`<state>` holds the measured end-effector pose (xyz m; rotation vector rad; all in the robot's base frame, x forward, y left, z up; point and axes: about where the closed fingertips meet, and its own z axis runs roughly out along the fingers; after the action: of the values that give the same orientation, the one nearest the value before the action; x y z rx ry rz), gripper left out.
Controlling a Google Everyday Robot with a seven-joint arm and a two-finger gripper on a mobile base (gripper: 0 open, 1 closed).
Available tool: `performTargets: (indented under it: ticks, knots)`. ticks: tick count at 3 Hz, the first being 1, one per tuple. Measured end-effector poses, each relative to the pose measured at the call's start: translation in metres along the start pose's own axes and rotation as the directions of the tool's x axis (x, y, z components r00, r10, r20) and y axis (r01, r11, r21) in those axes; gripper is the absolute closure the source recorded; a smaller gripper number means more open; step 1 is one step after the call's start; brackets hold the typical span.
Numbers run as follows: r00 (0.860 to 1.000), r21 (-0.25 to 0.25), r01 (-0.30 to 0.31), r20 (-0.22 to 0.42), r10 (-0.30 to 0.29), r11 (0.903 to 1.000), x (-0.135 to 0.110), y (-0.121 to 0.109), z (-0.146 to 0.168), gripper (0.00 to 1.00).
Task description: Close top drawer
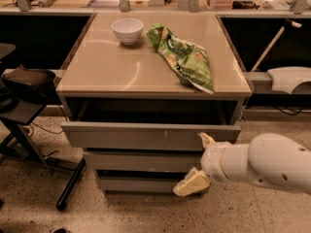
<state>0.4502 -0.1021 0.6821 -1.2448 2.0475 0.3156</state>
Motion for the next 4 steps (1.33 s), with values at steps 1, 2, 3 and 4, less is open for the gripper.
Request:
performTargets:
  ticks: [1, 2, 3, 4]
  knots:
    - [0.999, -0.040, -0.046, -0.017, 0.045, 0.9982, 0.018, -0.002, 0.007, 0.00]
    - [0.998, -0.105, -0.036, -0.060, 0.030, 0.9938, 0.015, -0.037, 0.045, 0.00]
    - [0.998, -0.106, -0.035, -0.061, 0.029, 0.9937, 0.015, -0.037, 0.044, 0.00]
    - [0.999, -0.107, -0.005, -0.052, -0.001, 0.9943, -0.014, -0.061, 0.067, 0.00]
